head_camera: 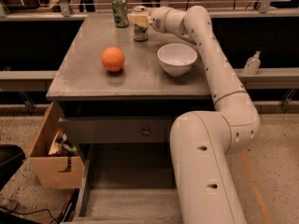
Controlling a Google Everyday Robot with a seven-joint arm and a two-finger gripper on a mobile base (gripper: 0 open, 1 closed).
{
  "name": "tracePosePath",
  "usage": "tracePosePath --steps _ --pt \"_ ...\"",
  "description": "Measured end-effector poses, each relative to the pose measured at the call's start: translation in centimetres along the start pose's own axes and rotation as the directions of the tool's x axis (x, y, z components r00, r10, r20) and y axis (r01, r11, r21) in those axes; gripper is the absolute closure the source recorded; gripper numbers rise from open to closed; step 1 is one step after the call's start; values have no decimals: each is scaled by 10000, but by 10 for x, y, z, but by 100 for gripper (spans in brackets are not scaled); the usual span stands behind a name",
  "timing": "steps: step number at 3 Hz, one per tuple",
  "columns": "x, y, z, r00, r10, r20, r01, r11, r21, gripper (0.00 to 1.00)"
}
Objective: Place 7up can into middle drawer
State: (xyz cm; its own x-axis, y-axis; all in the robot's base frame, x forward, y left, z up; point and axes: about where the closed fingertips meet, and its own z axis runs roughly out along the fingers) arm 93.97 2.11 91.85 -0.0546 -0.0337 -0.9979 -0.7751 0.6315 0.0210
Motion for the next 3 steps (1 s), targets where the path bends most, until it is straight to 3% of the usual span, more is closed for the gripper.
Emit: tracePosePath --steps 2,3 --pt "3 5 7 10000 30 -34 -30 9999 -98 99" --pt "4 6 8 10000 34 -39 -34 9999 -111 100"
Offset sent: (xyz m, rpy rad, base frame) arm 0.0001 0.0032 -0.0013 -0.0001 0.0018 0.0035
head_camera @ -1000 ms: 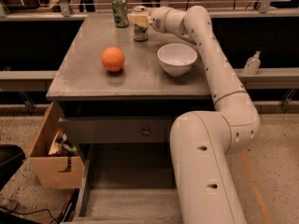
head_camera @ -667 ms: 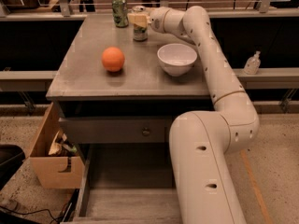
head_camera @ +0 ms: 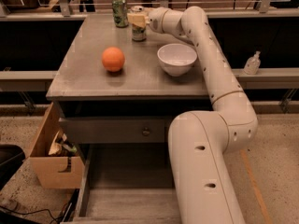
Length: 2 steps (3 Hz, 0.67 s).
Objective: Place 7up can into middle drawer
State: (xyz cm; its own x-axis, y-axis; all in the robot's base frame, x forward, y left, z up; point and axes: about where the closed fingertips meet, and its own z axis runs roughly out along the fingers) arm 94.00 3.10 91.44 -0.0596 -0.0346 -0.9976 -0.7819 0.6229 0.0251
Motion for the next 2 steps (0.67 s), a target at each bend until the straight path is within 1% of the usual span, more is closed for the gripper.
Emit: tracePosePath --steps 1,2 --pt "-10 0 -8 10000 -30 -75 30 10000 1 100" --pt "-34 -6 -32 9991 -322 -261 328 9991 253 100"
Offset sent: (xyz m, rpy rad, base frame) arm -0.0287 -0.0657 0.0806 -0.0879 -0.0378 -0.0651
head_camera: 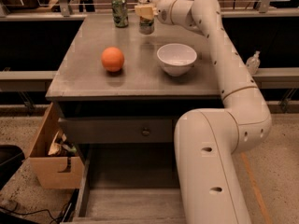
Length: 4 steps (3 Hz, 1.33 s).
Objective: Place 7up can into middle drawer
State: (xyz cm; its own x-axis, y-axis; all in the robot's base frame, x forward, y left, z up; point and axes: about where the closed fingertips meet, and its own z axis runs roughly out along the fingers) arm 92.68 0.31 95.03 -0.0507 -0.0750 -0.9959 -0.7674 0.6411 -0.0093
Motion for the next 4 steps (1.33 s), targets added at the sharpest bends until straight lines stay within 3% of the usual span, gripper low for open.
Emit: tracePosePath --steps 1,3,4 --pt "-32 -11 -36 9992 -370 -163 377 9982 465 100" --pt "-98 -22 -134 9959 -871 -251 901 9816 1683 100" --pt "-153 -13 -205 9910 -1304 304 1180 9579 2619 100"
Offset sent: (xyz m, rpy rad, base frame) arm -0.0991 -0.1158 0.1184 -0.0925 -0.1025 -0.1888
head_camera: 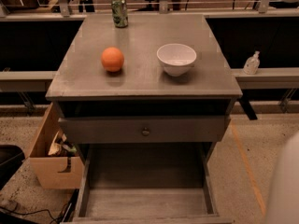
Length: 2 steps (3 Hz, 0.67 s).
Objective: Place 7up can into middle drawer
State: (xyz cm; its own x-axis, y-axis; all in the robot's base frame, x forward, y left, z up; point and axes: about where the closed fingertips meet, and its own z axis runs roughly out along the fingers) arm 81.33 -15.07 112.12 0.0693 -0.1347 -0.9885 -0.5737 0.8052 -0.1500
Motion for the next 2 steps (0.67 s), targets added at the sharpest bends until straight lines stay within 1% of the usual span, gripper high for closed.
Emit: tracePosePath --steps 1,2 --pt "-67 11 -98 9943 -375 1002 258 9930 1151 100" --pt "-59 37 -139 9921 -436 1177 249 9874 1565 100"
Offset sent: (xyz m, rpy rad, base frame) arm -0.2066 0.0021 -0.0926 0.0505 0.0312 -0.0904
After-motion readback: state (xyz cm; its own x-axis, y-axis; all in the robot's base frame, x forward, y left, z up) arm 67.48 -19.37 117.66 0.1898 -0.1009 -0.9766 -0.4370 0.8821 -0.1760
